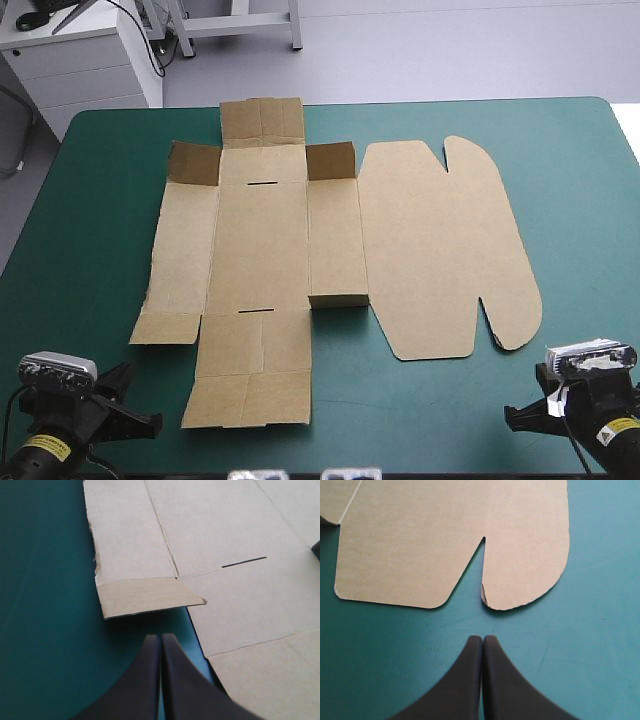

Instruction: Fold the box

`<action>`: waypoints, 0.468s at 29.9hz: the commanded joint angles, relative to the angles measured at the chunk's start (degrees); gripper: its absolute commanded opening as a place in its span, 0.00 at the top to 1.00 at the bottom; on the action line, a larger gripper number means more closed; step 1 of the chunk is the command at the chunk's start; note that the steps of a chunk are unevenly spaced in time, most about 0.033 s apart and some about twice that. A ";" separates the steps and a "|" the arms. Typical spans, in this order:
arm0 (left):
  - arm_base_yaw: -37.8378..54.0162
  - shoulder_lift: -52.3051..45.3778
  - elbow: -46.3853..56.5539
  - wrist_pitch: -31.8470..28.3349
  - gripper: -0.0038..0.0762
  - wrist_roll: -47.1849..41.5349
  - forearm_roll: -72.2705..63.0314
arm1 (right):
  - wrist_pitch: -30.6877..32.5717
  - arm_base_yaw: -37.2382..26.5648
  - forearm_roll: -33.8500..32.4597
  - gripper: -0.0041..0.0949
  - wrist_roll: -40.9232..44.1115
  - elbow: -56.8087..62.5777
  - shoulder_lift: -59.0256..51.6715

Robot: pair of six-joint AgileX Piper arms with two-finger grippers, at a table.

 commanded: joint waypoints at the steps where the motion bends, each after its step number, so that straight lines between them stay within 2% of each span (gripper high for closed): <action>1: -0.05 0.59 -1.42 -3.73 0.96 -0.50 0.18 | -3.16 0.27 0.78 0.98 -0.42 -1.62 0.59; 7: -0.05 1.75 -1.80 -3.47 0.96 -0.37 -0.30 | -3.16 0.27 0.78 0.98 -0.42 -1.62 0.59; 11: -0.05 7.68 -4.22 -1.48 0.96 -0.26 -0.44 | -3.16 0.27 0.78 0.98 -0.42 -1.62 0.59; 14: -0.05 14.40 -8.00 -2.21 0.96 -0.28 -0.10 | -3.16 0.27 0.78 0.98 -0.42 -1.62 0.59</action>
